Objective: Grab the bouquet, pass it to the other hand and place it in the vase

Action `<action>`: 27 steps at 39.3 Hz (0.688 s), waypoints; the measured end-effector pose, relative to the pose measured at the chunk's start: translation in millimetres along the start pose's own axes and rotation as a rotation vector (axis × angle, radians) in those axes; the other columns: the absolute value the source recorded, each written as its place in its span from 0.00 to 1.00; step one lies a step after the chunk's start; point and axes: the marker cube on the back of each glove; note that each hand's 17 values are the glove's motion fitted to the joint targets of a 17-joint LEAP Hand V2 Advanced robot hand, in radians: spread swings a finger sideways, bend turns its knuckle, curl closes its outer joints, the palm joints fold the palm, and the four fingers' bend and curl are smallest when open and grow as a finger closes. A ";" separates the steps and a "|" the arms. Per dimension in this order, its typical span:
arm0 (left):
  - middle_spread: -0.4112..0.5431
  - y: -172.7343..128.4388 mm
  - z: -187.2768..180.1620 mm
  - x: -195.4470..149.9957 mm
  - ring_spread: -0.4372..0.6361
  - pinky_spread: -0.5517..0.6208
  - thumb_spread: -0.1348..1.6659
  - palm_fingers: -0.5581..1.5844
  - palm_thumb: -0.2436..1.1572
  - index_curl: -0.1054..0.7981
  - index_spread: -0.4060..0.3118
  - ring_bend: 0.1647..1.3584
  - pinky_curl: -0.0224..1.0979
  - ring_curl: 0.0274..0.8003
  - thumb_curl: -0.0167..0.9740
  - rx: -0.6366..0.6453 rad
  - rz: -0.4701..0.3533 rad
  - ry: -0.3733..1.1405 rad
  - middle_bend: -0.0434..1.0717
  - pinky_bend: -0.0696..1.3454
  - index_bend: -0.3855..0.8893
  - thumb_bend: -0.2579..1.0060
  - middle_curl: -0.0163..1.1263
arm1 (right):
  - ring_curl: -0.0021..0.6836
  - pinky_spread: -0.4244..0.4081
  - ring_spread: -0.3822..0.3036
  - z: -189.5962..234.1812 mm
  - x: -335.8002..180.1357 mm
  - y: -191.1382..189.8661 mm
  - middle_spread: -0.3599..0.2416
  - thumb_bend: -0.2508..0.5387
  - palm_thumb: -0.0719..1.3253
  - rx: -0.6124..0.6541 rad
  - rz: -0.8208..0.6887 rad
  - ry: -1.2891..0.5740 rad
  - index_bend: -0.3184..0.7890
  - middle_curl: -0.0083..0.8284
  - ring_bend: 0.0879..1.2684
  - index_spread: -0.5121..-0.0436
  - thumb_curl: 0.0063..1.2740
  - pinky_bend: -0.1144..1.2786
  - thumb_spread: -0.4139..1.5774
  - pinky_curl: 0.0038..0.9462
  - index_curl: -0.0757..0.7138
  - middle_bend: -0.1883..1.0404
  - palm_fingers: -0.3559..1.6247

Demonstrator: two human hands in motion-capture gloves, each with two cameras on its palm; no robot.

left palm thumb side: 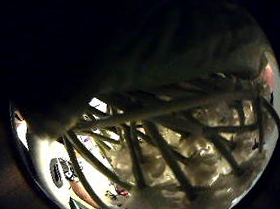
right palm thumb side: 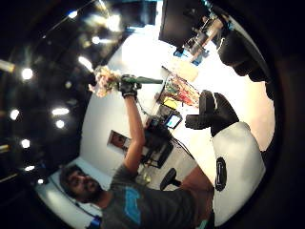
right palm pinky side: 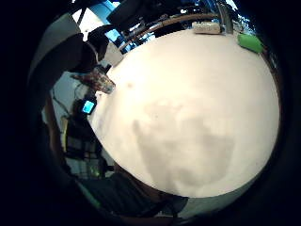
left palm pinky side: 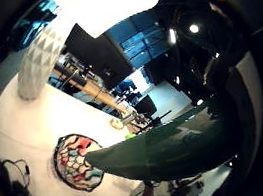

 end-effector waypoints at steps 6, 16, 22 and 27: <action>0.08 -14.2 19.6 -35.3 0.13 0.22 0.69 0.80 0.74 0.49 0.23 0.45 0.41 0.54 0.36 0.039 -0.078 0.091 0.50 0.31 0.39 0.18 0.51 | 0.62 0.59 0.29 1.7 18.8 -2.8 0.31 0.29 0.72 -0.005 0.024 0.034 0.38 0.59 0.37 0.48 0.47 0.35 0.65 0.39 0.46 0.40 0.72; 0.17 4.2 16.7 -80.5 0.19 0.39 0.72 0.59 0.69 0.42 0.38 0.46 0.42 0.57 0.32 -0.032 -0.181 0.023 0.39 0.27 0.34 0.19 0.50 | 0.62 0.60 0.30 2.5 2.0 -1.6 0.32 0.28 0.71 0.001 0.024 0.045 0.39 0.59 0.35 0.49 0.46 0.32 0.65 0.39 0.47 0.39 0.72; 0.37 15.0 3.4 -80.7 0.28 0.58 0.74 0.43 0.69 0.36 0.58 0.45 0.44 0.55 0.31 -0.104 -0.172 -0.011 0.15 0.39 0.32 0.19 0.43 | 0.62 0.62 0.30 0.5 10.2 -2.7 0.32 0.29 0.70 0.010 0.117 0.118 0.39 0.59 0.35 0.50 0.46 0.32 0.66 0.40 0.47 0.39 0.72; 0.57 27.3 -11.4 -77.9 0.49 0.70 0.72 0.34 0.63 0.32 0.69 0.43 0.45 0.51 0.30 -0.160 -0.204 -0.198 0.14 0.50 0.34 0.17 0.37 | 0.63 0.62 0.30 4.3 5.9 -3.9 0.32 0.29 0.70 0.014 0.101 0.123 0.39 0.59 0.36 0.50 0.46 0.31 0.66 0.40 0.46 0.39 0.72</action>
